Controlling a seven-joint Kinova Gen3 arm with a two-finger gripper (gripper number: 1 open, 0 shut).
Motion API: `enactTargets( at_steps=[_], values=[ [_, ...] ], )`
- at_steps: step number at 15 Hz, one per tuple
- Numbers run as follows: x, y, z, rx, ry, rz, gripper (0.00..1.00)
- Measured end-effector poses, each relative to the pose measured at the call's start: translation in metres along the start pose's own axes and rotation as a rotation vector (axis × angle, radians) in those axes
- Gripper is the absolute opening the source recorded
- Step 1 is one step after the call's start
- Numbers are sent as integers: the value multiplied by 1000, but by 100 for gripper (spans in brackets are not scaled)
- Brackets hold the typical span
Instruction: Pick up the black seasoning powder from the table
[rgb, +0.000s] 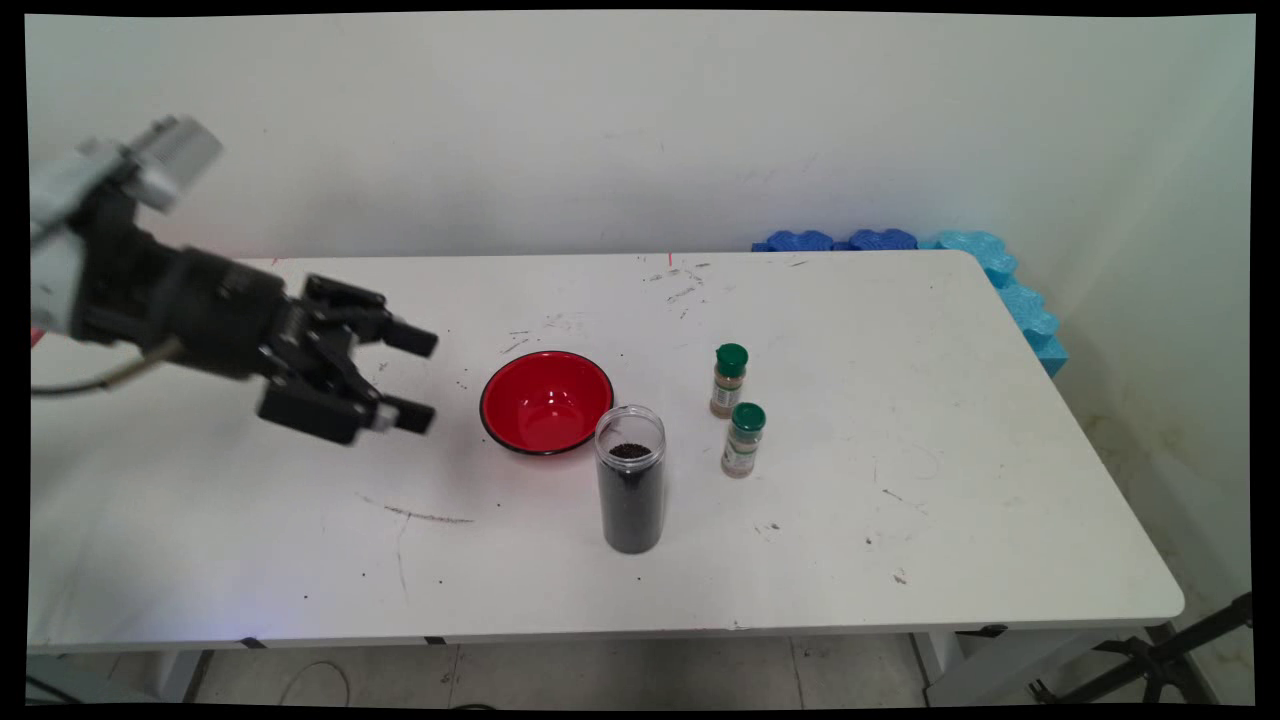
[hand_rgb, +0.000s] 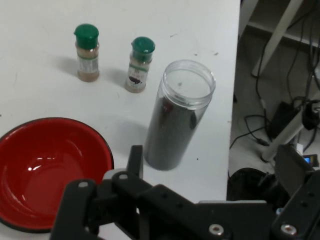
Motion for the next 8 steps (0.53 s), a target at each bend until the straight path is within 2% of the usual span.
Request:
enactTargets(
  at_steps=[5,8],
  values=[
    [-14,8,48,29,-7,-14,100],
    [-17,10,77,23,-13,-6,100]
  ],
)
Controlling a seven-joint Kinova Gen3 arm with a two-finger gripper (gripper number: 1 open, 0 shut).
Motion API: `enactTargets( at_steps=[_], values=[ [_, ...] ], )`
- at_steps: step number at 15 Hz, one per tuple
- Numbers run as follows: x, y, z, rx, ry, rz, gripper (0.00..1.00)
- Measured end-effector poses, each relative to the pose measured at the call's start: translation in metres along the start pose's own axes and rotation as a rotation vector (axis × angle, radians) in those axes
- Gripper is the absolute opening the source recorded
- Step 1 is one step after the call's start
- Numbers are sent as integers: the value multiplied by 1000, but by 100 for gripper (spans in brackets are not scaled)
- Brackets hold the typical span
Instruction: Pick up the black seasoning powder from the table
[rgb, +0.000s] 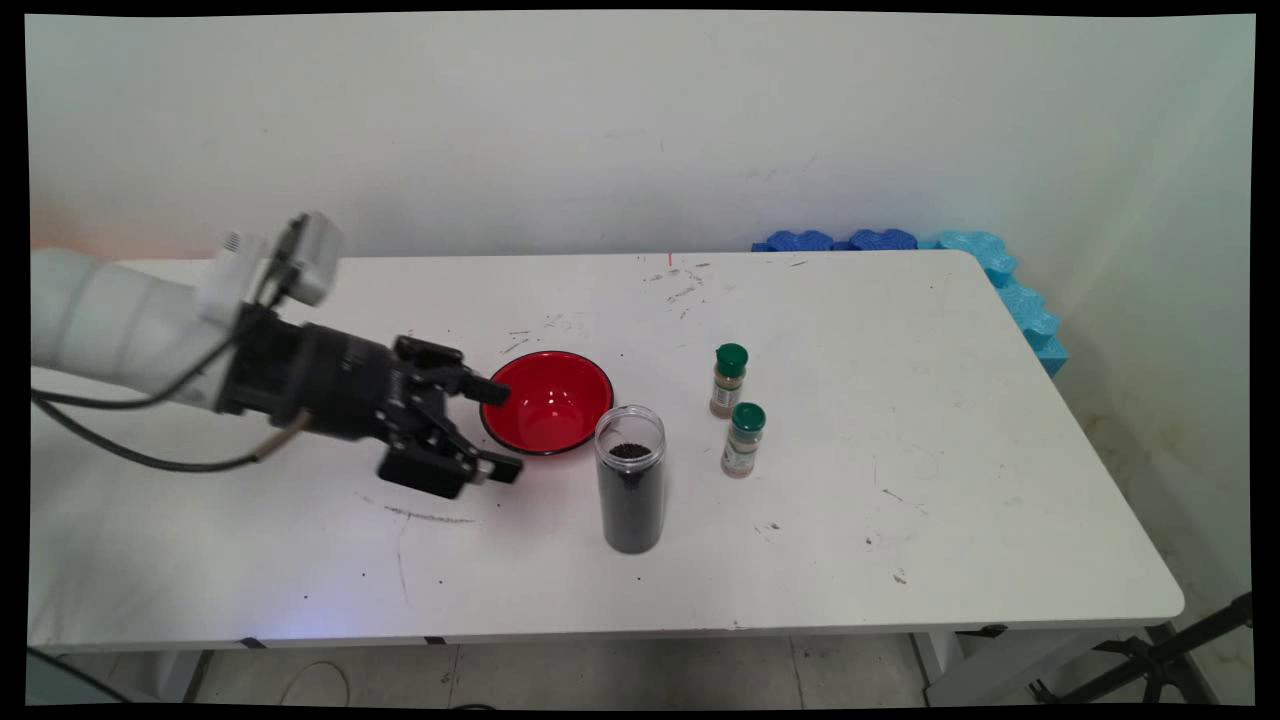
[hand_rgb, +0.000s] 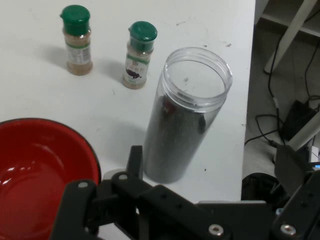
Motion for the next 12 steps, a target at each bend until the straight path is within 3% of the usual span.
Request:
enactTargets(
  at_steps=[12],
  values=[
    [-3,-5,82,-1,-37,60,100]
  ],
)
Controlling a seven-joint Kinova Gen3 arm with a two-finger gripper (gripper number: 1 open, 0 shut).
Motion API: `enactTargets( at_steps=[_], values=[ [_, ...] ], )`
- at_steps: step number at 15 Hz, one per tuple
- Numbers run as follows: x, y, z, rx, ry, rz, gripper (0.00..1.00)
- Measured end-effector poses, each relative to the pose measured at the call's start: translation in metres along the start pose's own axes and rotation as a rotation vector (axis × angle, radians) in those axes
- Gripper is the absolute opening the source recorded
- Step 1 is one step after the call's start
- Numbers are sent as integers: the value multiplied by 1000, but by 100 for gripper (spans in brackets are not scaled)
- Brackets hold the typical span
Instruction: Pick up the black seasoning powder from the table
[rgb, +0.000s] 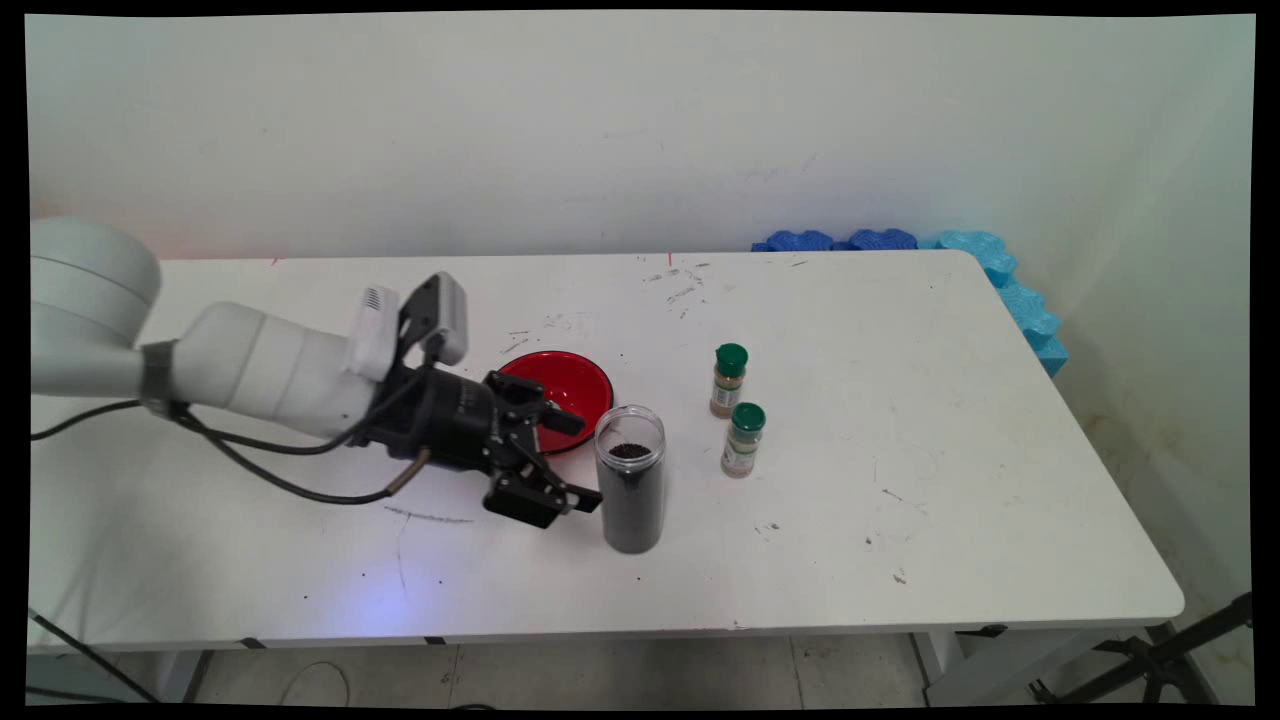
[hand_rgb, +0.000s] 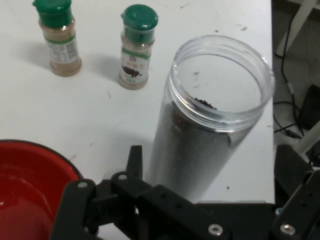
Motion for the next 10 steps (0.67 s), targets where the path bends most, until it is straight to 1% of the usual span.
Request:
enactTargets(
  at_steps=[5,10],
  values=[
    [2,-4,20,3,-4,12,100],
    [5,-6,35,-2,1,15,100]
  ],
)
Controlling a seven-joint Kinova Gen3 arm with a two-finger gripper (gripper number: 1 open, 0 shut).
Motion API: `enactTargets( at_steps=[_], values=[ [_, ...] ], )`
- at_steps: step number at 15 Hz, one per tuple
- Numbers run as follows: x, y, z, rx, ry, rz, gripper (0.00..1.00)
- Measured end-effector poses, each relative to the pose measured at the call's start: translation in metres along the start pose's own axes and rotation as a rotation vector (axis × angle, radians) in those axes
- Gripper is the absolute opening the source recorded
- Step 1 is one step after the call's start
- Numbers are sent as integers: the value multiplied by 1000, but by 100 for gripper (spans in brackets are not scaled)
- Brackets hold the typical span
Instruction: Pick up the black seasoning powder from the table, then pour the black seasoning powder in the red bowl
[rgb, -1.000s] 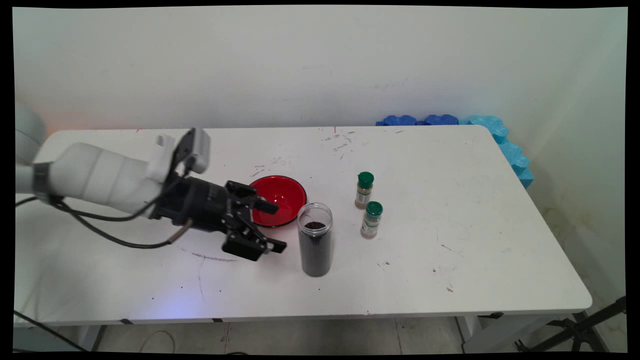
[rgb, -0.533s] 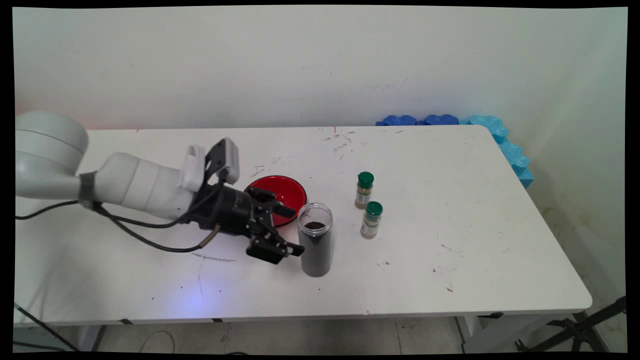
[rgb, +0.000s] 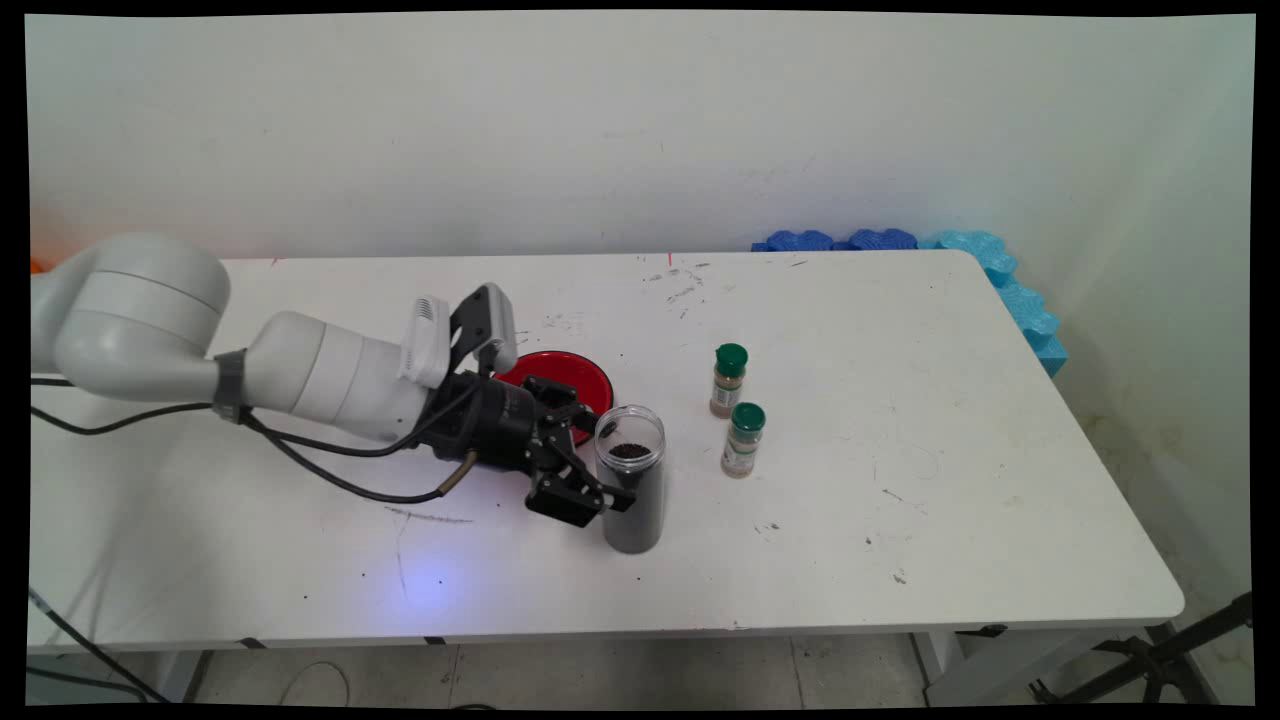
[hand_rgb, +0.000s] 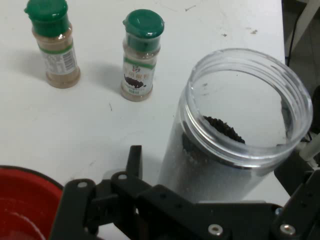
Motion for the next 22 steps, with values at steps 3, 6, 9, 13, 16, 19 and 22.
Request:
enactTargets(
  at_steps=[3,6,9,13,16,19,22],
  values=[
    [2,-2,8,-4,2,4,100],
    [3,-3,13,-8,2,7,100],
    [4,-3,16,-13,4,8,0],
    [5,-3,15,-31,2,7,0],
    [7,-2,5,-57,-2,16,0],
    [11,-4,-16,-86,-18,31,0],
    [17,-7,-43,-107,-21,32,0]
  ],
)
